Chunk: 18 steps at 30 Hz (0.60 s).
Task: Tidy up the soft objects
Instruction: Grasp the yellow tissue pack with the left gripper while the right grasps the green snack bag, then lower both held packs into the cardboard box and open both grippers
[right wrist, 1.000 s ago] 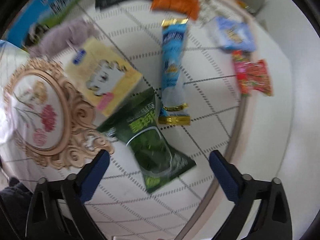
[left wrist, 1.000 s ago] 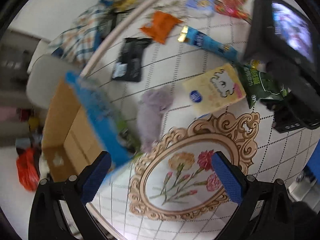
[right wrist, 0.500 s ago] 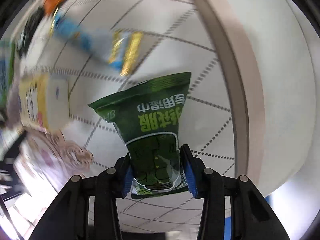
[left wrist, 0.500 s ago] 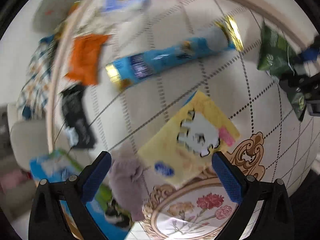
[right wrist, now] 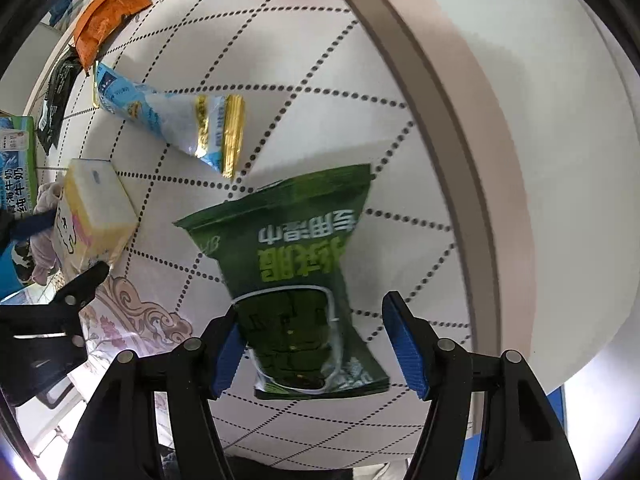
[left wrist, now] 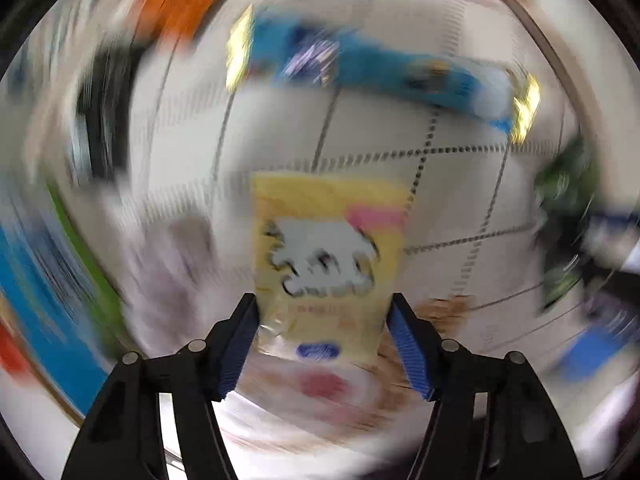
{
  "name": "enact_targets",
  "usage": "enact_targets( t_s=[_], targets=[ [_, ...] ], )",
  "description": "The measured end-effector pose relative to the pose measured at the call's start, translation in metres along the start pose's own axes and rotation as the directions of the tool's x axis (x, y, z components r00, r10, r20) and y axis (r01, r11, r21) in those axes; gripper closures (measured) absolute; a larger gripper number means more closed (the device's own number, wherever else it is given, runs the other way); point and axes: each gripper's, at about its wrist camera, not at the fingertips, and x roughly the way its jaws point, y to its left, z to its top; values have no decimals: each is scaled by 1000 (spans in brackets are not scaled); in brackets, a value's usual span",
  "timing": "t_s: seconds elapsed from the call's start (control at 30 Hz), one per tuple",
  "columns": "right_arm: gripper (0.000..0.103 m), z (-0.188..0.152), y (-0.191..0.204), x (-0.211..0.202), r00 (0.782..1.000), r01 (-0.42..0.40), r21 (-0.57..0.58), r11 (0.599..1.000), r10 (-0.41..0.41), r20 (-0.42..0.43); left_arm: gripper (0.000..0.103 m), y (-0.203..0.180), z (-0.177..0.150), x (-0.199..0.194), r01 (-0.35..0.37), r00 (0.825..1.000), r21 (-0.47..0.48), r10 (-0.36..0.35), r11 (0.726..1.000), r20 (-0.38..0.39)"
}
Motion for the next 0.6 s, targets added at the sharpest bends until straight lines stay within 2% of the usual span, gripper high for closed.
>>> enact_targets(
  t_s=[0.03, 0.07, 0.1, 0.23, 0.33, 0.43, 0.5, 0.53, 0.57, 0.6],
  targets=[
    [35, 2, 5, -8, 1000, -14, 1, 1000, 14, -5, 40, 9, -2, 2, 84, 996, -74, -86, 994, -19],
    [35, 3, 10, -5, 1000, -20, 2, 1000, 20, -6, 40, 15, -3, 4, 137, 990, -118, -140, 984, -22],
    [35, 1, 11, -3, 1000, -24, 3, 1000, 24, -4, 40, 18, -4, 4, 154, 987, -133, -159, 979, -23],
    [35, -7, 7, 5, 1000, -30, 23, 999, 30, 7, 39, 28, -9, 1, 160, 986, -163, -165, 974, -17],
    [35, -14, 5, 9, 1000, -28, 32, 999, 28, 10, 28, 30, -7, 2, 129, 992, -167, -129, 978, 8],
    [35, -24, -2, 15, 1000, -25, 47, 999, 25, 9, 28, 20, 10, 13, 119, 993, -162, -119, 980, 9],
    [36, -35, -7, 16, 1000, -28, 64, 998, 27, 14, 29, 11, 7, 18, 108, 994, -143, -106, 984, 20],
    [40, -34, -11, 14, 999, -28, 71, 997, 27, 17, 40, 8, 6, 22, 83, 996, -143, -80, 986, 29],
    [44, -35, -15, 15, 1000, -19, 82, 996, 17, 25, 42, 7, 8, 26, 75, 997, -147, -71, 986, 36],
    [58, -37, -17, 14, 999, 0, 91, 996, -4, 36, 42, 7, 5, 28, 76, 996, -154, -69, 985, 48]
  ],
)
